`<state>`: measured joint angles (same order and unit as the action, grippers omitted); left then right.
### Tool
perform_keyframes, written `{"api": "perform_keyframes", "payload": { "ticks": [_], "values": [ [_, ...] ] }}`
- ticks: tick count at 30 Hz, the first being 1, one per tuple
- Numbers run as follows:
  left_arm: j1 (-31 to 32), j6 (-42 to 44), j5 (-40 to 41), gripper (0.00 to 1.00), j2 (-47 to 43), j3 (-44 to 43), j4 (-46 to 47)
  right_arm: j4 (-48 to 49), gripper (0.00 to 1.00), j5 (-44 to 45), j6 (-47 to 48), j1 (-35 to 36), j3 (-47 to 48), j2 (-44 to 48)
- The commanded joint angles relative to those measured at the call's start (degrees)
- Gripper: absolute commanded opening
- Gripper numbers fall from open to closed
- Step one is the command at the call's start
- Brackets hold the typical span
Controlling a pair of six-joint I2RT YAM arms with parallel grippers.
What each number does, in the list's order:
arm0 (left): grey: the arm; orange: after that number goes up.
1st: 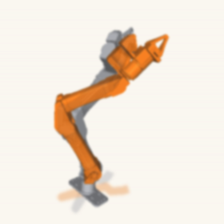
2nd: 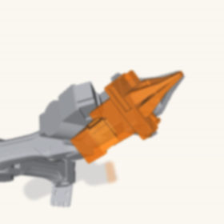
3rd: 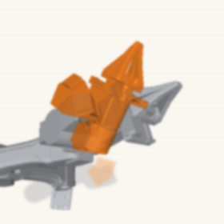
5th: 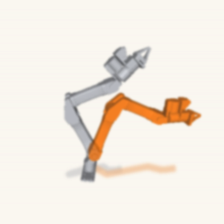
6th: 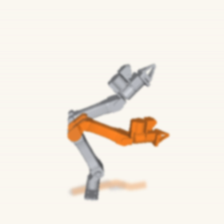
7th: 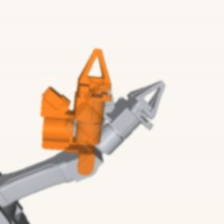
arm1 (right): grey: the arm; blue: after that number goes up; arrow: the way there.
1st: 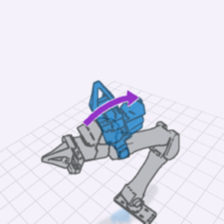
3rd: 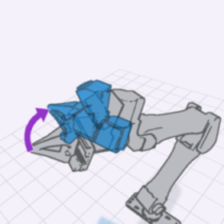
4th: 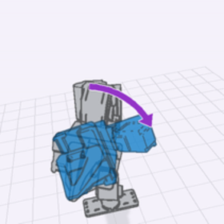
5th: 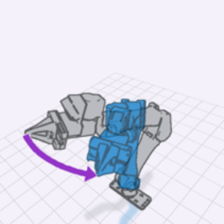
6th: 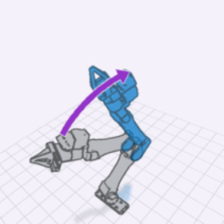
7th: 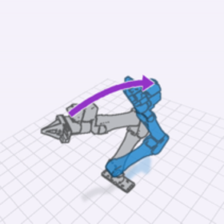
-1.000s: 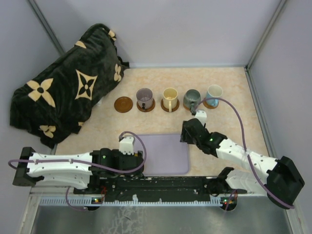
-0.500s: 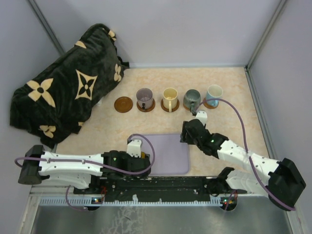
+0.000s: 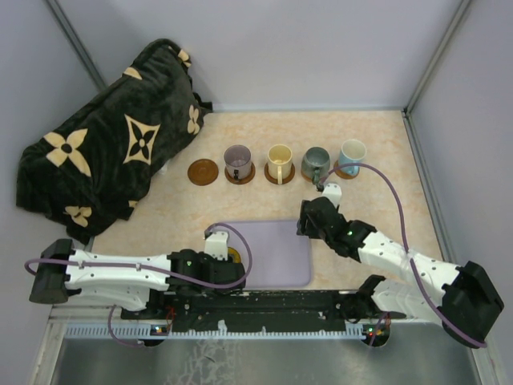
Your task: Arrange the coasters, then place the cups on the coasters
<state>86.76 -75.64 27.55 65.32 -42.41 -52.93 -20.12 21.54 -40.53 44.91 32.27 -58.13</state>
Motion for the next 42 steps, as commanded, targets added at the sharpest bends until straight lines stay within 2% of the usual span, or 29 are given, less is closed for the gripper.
{"api": "perform_keyframes", "payload": {
  "ticks": [1, 5, 22, 42],
  "values": [
    [0.3, -1.8, 0.6, 0.53, -1.5, 0.9, -2.0, 1.5, 0.59, 0.4, -0.7, 0.4, 0.5, 1.2],
    [0.3, -1.8, 0.4, 0.56, -1.7, 1.2, -2.1, 1.5, 0.59, 0.4, -0.7, 0.4, 0.4, 1.1],
    [0.3, -5.2, -1.3, 0.53, -2.5, 3.9, -3.9, 1.8, 0.59, 0.2, -1.5, 0.5, 0.3, 0.0],
    [0.3, -4.1, 3.4, 0.49, -1.7, 5.2, 0.8, 2.8, 0.59, -0.8, -1.5, 0.4, 0.3, -1.0]
  ]
}}
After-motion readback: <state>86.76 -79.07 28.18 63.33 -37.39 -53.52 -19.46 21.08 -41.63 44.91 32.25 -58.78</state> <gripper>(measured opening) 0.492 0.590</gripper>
